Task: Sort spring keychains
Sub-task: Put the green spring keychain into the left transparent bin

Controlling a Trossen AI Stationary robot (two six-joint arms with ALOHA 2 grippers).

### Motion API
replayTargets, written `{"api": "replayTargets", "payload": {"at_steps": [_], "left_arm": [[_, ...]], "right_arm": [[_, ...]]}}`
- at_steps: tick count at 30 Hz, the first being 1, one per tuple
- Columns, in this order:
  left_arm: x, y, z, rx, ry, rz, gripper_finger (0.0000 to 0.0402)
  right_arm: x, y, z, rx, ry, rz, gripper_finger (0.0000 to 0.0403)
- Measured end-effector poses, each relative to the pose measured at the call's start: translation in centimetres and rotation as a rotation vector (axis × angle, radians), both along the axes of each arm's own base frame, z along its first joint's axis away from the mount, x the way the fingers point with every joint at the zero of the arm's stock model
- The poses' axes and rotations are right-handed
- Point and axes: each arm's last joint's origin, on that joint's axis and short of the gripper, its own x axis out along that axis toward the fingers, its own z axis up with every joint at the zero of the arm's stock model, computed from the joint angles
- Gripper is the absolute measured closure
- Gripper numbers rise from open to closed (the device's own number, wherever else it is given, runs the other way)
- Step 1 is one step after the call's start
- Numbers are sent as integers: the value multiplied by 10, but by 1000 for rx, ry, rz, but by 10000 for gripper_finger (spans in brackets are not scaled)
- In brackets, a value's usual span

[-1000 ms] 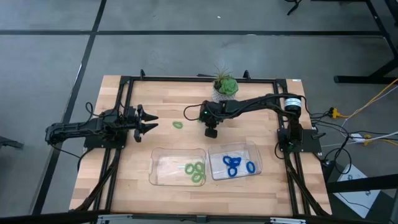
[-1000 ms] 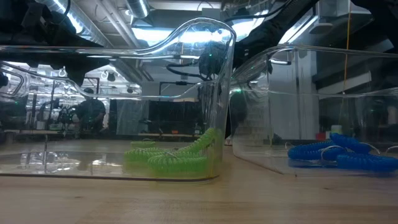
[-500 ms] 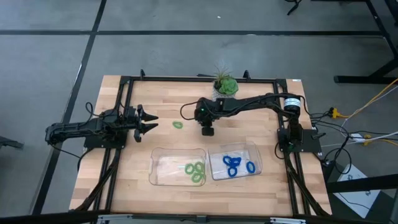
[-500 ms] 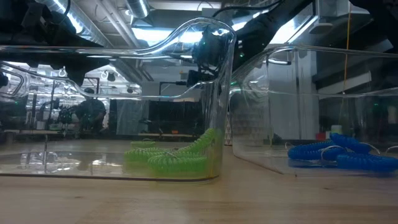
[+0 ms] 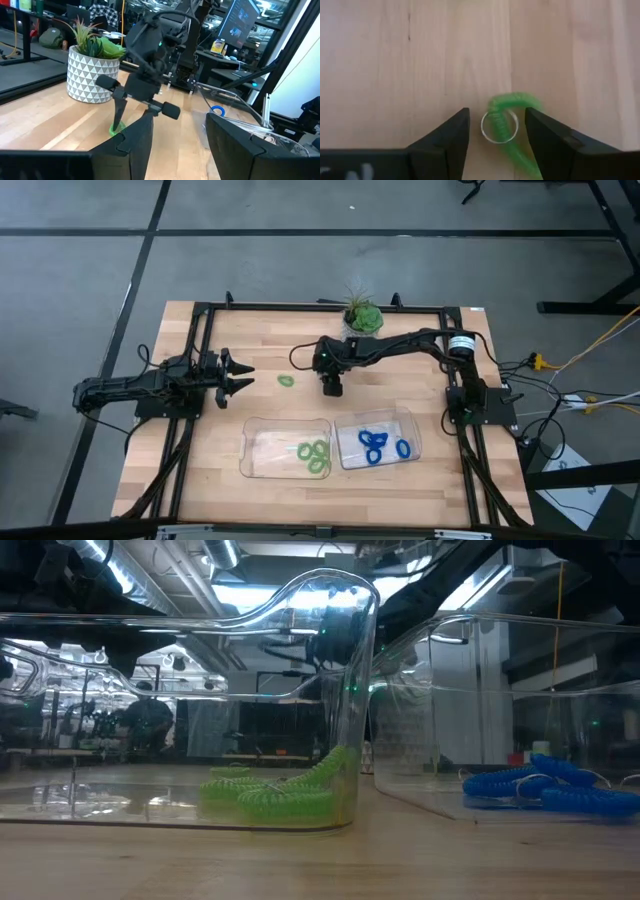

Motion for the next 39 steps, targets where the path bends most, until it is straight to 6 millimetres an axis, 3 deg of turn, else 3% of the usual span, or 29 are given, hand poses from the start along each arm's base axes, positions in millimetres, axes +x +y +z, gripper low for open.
{"api": "replayTargets", "payload": {"at_steps": [8,19,30,39], "left_arm": [[0,0,0,0,0,0,224],[0,0,0,0,0,0,224],[0,0,0,0,0,0,224],[0,0,0,0,0,0,224]], "right_arm": [[-2,-3,-8,92,32,-55,250],[-3,-1,-9,182,39,-59,379],[-4,1,-9,262,32,-78,356],[-9,6,17,329,-19,-27,386]]}}
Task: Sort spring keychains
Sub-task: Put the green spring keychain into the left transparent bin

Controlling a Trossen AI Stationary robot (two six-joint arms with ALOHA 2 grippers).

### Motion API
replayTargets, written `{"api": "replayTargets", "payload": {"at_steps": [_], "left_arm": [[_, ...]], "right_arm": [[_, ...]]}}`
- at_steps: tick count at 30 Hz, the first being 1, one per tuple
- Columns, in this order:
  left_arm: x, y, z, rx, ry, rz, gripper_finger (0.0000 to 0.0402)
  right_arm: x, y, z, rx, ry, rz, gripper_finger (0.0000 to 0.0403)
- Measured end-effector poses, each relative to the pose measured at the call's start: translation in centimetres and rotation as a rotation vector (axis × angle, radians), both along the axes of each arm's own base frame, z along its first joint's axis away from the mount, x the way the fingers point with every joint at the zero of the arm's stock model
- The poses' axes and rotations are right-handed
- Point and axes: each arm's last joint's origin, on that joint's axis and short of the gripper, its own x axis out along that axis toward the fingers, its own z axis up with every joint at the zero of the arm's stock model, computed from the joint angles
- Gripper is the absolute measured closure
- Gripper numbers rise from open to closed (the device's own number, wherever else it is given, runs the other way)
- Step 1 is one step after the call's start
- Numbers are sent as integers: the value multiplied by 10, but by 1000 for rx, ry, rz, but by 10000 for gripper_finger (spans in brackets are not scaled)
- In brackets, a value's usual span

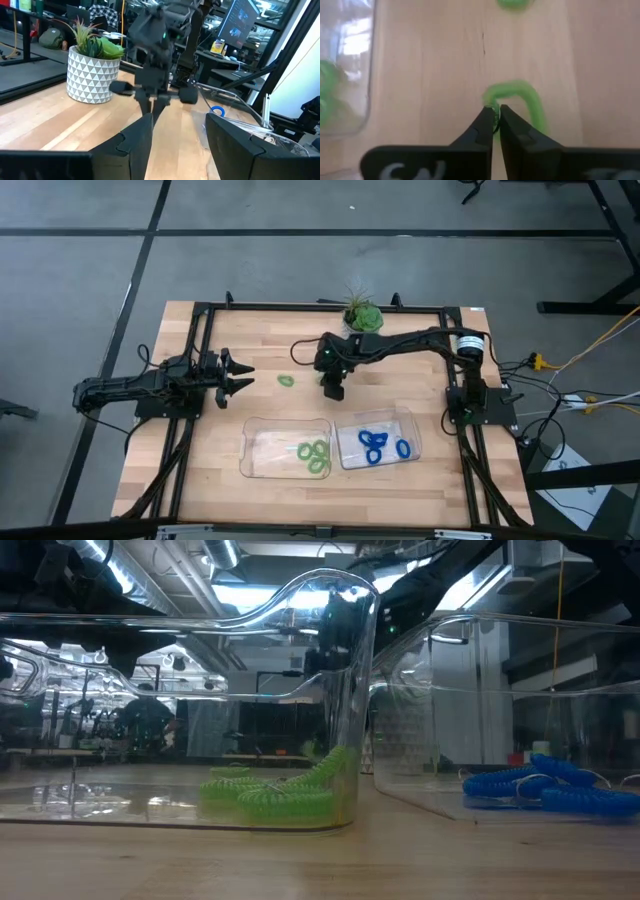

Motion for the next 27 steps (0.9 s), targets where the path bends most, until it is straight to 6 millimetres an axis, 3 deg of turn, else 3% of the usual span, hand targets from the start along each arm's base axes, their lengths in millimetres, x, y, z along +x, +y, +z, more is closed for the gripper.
{"api": "replayTargets", "payload": {"at_steps": [12,27], "left_arm": [[0,0,0,0,0,0,224],[0,0,0,0,0,0,224]], "right_arm": [[-9,3,50,54,-138,-25,390],[-30,11,133,152,-439,-29,388]]}}
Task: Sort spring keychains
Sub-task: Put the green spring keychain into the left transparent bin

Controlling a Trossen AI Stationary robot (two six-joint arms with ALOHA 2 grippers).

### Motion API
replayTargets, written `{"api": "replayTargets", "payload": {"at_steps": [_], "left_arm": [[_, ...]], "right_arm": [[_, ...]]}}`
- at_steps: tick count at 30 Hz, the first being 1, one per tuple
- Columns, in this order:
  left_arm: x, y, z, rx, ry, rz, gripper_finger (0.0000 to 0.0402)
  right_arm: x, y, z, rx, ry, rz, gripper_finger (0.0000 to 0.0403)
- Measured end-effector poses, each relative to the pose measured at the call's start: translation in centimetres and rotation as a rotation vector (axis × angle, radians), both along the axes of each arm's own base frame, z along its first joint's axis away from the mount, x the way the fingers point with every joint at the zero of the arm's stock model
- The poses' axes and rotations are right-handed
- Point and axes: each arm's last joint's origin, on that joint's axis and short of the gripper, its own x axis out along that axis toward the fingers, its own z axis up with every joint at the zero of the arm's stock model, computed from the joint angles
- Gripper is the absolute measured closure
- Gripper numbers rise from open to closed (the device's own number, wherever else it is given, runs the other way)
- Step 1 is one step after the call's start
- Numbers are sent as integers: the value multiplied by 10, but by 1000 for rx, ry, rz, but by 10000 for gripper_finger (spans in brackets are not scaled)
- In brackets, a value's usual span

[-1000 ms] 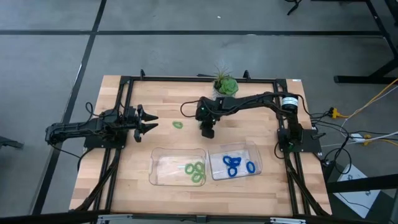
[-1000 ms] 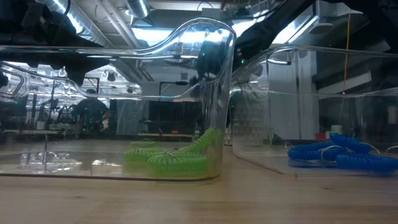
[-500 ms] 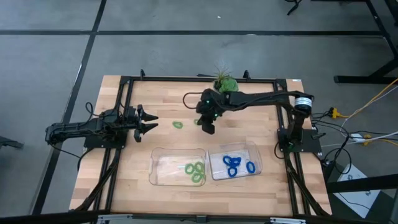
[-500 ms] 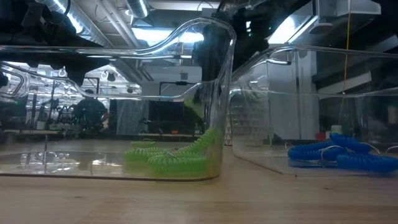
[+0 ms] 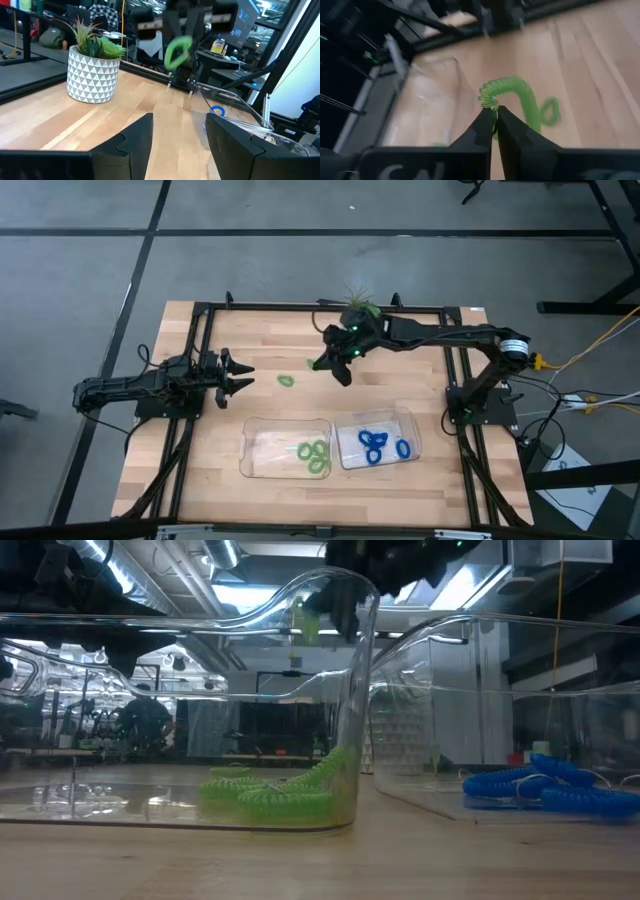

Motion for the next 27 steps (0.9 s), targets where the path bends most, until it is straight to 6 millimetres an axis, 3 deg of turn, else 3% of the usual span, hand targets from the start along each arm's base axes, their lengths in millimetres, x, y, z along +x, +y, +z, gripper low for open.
{"api": "replayTargets", "payload": {"at_steps": [9,27], "left_arm": [[0,0,0,0,0,0,224],[0,0,0,0,0,0,224]], "right_arm": [[-13,13,42,64,-185,34,387],[-7,76,44,120,-191,245,386]]}}
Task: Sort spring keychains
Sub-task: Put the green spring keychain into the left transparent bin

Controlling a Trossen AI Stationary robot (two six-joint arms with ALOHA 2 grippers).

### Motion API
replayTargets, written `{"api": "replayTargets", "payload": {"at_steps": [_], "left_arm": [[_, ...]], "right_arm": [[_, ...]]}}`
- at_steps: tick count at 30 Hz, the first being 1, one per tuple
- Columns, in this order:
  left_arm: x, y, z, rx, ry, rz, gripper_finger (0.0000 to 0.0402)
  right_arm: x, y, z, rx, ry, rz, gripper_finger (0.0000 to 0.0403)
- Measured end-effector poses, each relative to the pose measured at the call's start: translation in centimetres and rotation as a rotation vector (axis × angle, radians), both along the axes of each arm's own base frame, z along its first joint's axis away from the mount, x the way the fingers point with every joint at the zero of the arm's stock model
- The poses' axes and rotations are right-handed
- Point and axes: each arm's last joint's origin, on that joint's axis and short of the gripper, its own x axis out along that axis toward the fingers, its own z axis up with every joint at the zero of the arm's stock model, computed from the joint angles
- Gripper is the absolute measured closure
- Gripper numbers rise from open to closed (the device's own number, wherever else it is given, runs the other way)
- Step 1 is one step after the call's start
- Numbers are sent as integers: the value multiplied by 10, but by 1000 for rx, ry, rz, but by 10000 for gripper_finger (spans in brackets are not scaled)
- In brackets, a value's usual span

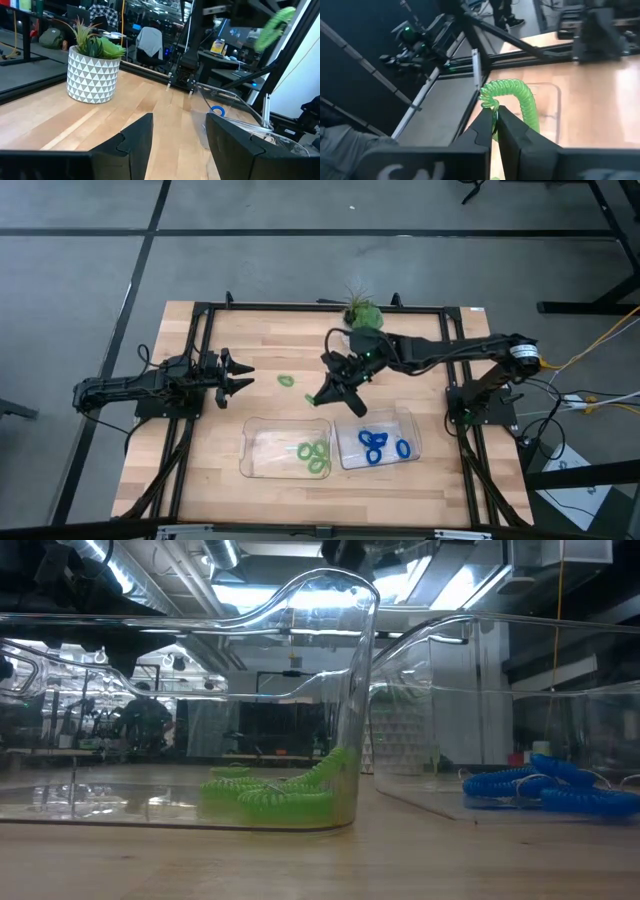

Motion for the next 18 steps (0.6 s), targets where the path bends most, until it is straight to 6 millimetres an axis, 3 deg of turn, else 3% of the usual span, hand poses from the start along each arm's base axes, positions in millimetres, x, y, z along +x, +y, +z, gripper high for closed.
{"api": "replayTargets", "payload": {"at_steps": [11,18], "left_arm": [[0,0,0,0,0,0,224],[0,0,0,0,0,0,224]], "right_arm": [[-2,32,0,-7,-4,91,386],[-3,40,-1,-20,-7,117,386]]}}
